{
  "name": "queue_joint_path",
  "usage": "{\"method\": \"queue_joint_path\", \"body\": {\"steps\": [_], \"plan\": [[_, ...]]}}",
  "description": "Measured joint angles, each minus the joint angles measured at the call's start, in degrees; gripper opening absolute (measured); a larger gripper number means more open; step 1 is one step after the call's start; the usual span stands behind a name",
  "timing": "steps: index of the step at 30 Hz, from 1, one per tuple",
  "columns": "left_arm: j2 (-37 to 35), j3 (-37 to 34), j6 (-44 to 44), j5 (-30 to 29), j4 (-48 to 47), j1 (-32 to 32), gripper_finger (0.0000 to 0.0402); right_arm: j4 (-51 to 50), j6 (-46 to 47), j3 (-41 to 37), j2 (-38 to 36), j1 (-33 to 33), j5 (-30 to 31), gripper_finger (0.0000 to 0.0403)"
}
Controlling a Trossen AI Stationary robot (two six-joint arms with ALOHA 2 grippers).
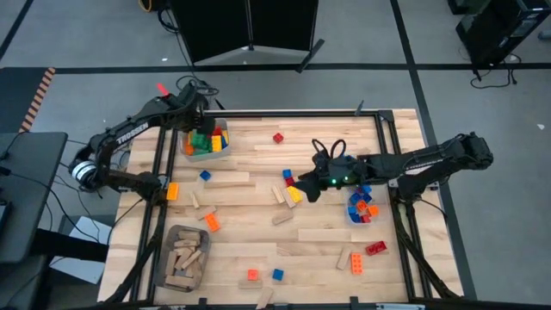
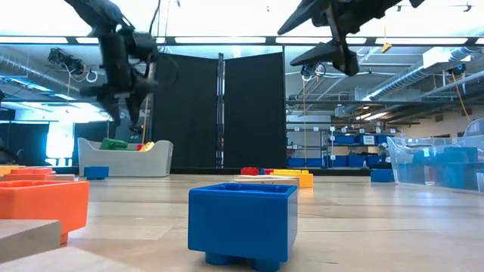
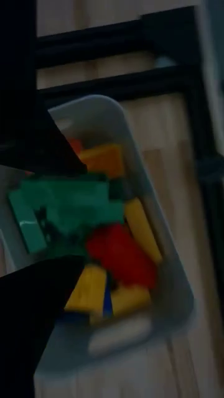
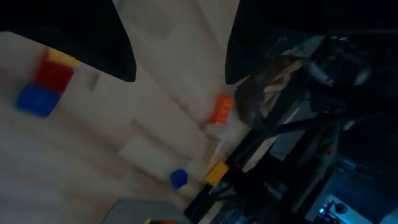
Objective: Sort blocks by size
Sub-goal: Put the brown block into the black bin
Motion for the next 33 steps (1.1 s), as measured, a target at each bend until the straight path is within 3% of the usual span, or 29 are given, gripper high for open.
{"method": "queue_joint_path", "body": {"steps": [8,12,15,24,29,33], "plan": [[-9.48,1.10,0.69,-0.20,0.74,-7.56,0.0224,5.08,-12.34,0.14,-0.01,-7.76,-0.94,0.0261],[-12.78,1.10,0.65,-0.20,0.75,-11.78,0.0224,-0.38,-18.50,5.12,0.48,-12.16,-3.05,0.0261],[-13.64,1.10,0.63,-0.22,0.76,-14.54,0.0224,-11.54,-22.27,12.80,1.94,-15.96,-3.26,0.0261],[-13.74,-0.56,0.13,-0.48,3.04,-18.41,0.0224,-61.09,-29.93,40.23,14.64,-30.44,-1.97,0.0259],[-13.74,-1.97,-1.09,-0.51,3.19,-19.31,0.0224,-78.55,-34.71,44.48,19.83,-35.96,-2.35,0.0253],[-13.72,-2.31,-1.12,-0.48,3.16,-19.32,0.0224,-82.82,-41.25,43.01,22.58,-37.95,0.42,0.0246]]}}
